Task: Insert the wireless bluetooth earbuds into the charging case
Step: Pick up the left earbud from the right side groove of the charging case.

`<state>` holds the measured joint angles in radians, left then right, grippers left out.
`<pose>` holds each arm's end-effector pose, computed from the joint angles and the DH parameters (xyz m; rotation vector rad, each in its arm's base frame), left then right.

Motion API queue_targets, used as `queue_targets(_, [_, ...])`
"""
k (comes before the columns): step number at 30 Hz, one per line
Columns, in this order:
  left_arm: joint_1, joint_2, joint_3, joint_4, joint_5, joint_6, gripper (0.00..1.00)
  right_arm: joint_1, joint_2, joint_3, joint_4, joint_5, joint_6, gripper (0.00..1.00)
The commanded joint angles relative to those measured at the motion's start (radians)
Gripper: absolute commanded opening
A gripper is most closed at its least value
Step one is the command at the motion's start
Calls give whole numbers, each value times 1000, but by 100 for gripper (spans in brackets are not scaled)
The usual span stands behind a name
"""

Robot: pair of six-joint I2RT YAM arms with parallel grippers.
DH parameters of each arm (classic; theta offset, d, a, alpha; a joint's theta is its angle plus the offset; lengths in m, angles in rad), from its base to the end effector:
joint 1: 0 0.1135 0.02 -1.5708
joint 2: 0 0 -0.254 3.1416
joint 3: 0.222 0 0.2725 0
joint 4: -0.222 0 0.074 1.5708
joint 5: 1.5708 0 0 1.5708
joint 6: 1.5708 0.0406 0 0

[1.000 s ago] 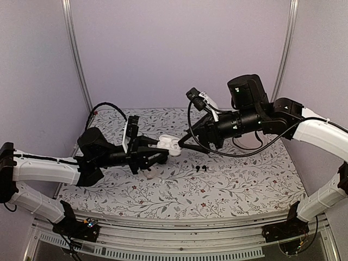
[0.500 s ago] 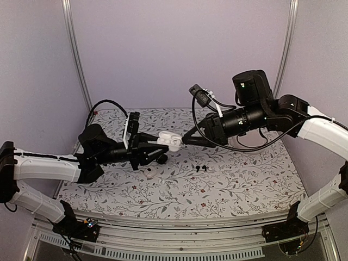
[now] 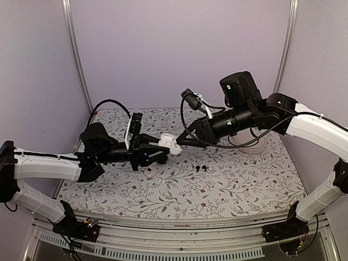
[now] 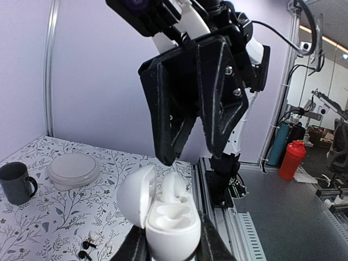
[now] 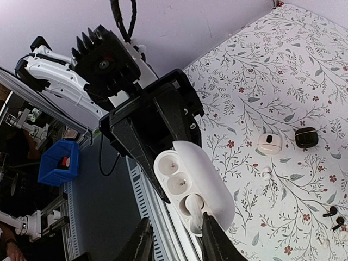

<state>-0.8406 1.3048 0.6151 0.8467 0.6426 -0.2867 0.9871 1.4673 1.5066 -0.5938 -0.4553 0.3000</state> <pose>0.1831 -0.2410 0.2524 0.9660 1.2746 -1.3513 0.1785 0.3027 0.3784 -1.0561 2.0696 1.1971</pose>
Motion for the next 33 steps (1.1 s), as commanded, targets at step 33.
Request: queue_targets(33, [10, 20, 65, -30, 84, -12, 0, 51, 51, 64, -93, 169, -50, 13])
